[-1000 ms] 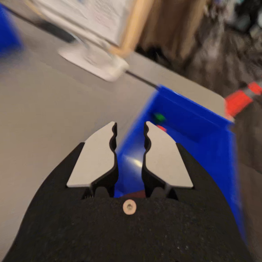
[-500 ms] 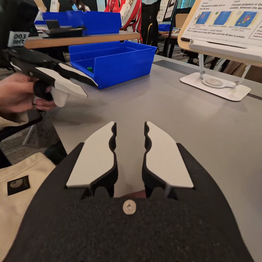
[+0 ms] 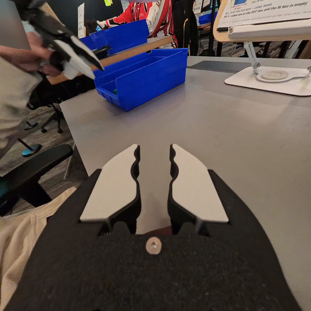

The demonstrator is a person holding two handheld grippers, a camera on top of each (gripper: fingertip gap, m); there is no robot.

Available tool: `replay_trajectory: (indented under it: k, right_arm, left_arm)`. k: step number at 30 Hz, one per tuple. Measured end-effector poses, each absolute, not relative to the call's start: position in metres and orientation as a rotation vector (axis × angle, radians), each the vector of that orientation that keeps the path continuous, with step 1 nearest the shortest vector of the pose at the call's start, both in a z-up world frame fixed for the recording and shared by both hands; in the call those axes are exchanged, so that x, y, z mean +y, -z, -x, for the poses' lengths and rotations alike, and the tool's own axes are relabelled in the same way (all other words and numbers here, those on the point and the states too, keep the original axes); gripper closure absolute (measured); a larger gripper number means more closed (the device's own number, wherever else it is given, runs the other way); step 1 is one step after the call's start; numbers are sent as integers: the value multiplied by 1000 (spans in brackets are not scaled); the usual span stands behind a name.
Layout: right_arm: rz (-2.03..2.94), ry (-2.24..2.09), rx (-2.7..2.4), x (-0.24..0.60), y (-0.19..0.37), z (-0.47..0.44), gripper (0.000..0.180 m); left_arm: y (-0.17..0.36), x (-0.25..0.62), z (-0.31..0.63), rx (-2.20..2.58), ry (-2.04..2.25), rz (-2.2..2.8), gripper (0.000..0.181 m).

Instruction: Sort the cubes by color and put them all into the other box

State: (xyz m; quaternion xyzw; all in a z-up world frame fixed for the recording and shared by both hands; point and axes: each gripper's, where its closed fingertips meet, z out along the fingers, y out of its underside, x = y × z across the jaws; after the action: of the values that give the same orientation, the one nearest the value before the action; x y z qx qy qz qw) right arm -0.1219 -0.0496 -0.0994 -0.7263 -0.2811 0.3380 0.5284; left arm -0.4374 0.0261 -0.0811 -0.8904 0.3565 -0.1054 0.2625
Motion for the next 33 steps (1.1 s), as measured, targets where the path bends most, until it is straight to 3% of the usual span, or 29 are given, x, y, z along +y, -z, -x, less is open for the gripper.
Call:
replay_trajectory:
  k: [6, 14, 15, 18, 23, 33]
  right_arm:
    - [1772, -789, -682, -46, 108, 123, 147]
    - [1801, -846, -632, -42, 113, 114, 148]
    - [1803, -862, -630, -42, 113, 115, 148]
    - [1811, -872, -643, -43, 115, 118, 148]
    - [1815, -845, -687, -46, 118, 124, 148]
    - [1801, -833, -686, -48, 112, 122, 148]
  left_arm:
    - [132, 73, 435, 961, 517, 2797, 121]
    - [175, 80, 433, 997, 544, 2946, 120]
    - [177, 79, 432, 1013, 550, 2946, 127]
    - [178, 78, 433, 1026, 519, 2942, 123]
    - [179, 66, 433, 1084, 546, 2990, 157]
    - [175, 85, 457, 1089, 389, 2940, 159]
